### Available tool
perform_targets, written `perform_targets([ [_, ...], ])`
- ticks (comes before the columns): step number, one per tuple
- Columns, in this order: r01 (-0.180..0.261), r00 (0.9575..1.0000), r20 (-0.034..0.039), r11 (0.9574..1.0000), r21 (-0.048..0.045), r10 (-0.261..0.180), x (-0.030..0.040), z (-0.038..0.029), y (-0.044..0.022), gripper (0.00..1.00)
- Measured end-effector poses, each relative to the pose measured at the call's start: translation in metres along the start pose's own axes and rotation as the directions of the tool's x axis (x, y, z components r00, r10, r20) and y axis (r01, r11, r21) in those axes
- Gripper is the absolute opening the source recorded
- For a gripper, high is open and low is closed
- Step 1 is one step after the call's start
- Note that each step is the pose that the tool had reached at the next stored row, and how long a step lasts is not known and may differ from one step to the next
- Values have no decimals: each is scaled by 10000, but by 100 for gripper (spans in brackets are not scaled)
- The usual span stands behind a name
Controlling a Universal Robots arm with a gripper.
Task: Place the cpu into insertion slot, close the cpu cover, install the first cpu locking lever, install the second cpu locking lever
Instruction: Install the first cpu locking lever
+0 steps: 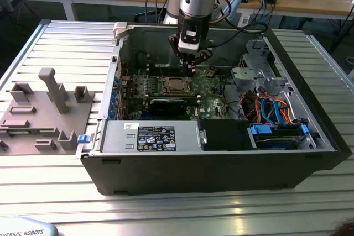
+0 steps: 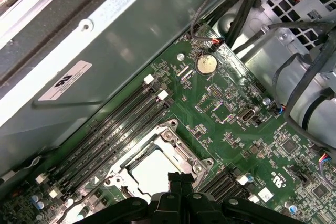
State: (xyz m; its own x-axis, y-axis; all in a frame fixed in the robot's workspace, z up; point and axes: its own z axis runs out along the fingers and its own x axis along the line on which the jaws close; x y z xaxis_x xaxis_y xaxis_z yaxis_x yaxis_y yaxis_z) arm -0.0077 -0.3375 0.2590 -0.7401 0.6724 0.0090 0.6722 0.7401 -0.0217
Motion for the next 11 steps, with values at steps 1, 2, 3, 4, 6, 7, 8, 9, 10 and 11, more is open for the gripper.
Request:
perform_targets([
  [1,17,10000,0,10000,0,-17,0,0,0,11],
  [2,26,10000,1,10000,1,-26,0,0,0,11],
  [3,35,10000,1,10000,1,-35,0,0,0,11],
  [4,45,10000,1,10000,0,-45,0,0,0,11],
  [6,61,10000,1,10000,1,-61,0,0,0,11],
  [7,69,10000,2,10000,1,-69,0,0,0,11],
  [8,76,10000,2,10000,1,-76,0,0,0,11],
  [9,86,10000,2,10000,1,-86,0,0,0,11],
  [10,95,10000,2,10000,1,-95,0,0,0,11],
  [11,103,9999,2,9999,1,-103,0,0,0,11],
])
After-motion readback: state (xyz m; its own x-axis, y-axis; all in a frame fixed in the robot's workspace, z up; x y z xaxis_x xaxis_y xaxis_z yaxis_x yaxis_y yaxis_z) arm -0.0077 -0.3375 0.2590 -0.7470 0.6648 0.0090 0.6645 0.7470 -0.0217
